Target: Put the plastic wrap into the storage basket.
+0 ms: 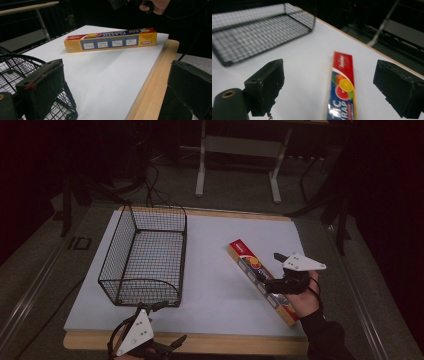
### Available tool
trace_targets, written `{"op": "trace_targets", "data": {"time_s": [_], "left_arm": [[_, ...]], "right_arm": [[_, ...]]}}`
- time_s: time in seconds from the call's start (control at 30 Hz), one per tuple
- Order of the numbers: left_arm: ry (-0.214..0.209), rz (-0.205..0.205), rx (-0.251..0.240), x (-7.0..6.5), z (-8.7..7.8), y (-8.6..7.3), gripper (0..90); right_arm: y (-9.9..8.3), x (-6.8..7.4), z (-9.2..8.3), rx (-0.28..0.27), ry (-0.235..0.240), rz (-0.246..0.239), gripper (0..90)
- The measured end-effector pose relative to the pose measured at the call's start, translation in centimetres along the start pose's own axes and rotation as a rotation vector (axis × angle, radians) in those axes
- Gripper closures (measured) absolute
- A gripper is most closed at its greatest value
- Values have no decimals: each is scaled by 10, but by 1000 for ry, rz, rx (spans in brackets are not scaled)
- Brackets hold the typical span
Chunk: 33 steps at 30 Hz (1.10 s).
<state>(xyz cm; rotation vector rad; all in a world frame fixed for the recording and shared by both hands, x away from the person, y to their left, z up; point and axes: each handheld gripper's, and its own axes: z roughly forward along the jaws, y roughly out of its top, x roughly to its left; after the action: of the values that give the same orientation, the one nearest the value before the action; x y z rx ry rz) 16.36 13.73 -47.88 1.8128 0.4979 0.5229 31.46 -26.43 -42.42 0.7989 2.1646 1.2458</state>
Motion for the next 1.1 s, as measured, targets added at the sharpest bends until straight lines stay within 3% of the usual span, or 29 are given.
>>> {"op": "trace_targets", "data": {"time_s": [0.37,0.77,1.1], "left_arm": [[4,4,7,0,1,0,16],[7,12,7,-1,1,-1,16],[19,37,20,-2,2,-1,16]], "right_arm": [[-6,-20,18,115,18,63,107],[-16,-34,38,232,21,100,124],[-29,-42,61,398,33,152,142]]}}
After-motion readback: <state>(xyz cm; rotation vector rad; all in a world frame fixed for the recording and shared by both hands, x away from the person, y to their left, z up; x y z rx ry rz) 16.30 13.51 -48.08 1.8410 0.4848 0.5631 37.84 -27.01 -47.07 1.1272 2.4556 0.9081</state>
